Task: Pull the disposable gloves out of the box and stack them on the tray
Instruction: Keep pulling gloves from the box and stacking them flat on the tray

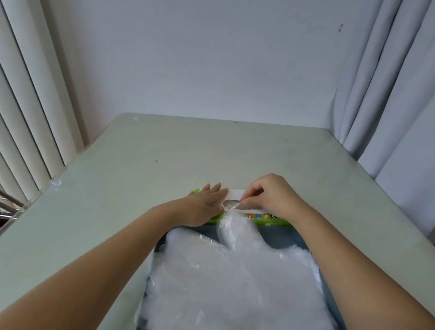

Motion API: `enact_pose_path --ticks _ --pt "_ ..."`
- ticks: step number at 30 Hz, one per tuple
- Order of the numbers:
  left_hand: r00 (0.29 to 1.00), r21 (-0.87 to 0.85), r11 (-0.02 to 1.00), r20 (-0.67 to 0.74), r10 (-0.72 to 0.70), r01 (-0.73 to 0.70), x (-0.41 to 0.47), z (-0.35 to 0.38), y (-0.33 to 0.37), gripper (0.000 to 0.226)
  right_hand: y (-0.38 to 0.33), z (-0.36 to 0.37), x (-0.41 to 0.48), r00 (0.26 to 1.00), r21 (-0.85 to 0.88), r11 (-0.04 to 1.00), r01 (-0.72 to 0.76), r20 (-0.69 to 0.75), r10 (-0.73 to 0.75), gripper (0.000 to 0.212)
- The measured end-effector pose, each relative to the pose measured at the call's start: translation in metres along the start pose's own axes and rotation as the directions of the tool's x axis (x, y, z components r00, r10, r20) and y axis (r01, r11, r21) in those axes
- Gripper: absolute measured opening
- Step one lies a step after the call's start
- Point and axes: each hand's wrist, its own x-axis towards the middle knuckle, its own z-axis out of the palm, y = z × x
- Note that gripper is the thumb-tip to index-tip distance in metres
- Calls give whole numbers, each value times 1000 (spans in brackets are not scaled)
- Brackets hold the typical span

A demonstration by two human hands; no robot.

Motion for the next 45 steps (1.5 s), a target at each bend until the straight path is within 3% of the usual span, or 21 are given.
enact_pose_path --ticks 4,12,15,18,21,23,25,27,32,35,41,45 --pt "1000 -19 1000 2 12 -12 2 0 -3 52 -1 0 2 1000 -19 1000 -4 -14 4 8" --pt "999 -76 997 11 30 -29 6 1 -12 55 13 -4 1 981 418 896 -150 -46 186 8" --pt "999 -98 995 7 36 -35 6 2 -15 57 14 -5 0 996 231 972 -48 -67 65 11" --pt "999 -136 990 1 34 -34 6 2 -17 62 3 -1 -1 996 -48 997 67 67 -64 10" --pt "999 -180 983 8 34 -32 5 1 -18 66 -14 -2 2 983 -392 913 114 178 -46 25" --pt "999 -178 983 10 37 -34 4 1 -18 66 -24 -4 3 982 -479 872 103 189 -12 34" --pt "999 -179 983 10 37 -34 4 0 -17 66 -27 -5 3 989 -489 869 82 146 -11 25" --pt "999 -198 980 9 36 -34 4 0 -18 66 -25 -7 4 996 -435 899 53 84 -18 14" --pt "999 -222 974 2 46 -45 5 1 -21 67 -20 -10 9 997 -246 967 -71 0 73 21" --pt "999 -221 974 4 54 -52 6 1 -23 68 -12 -20 12 995 -48 997 -54 -84 50 14" --pt "998 -229 971 -2 63 -62 7 2 -23 67 20 -18 17 957 330 935 -126 -207 202 10" --pt "998 -225 972 -5 63 -63 7 3 -23 67 34 -5 19 897 246 959 -141 -379 229 14"
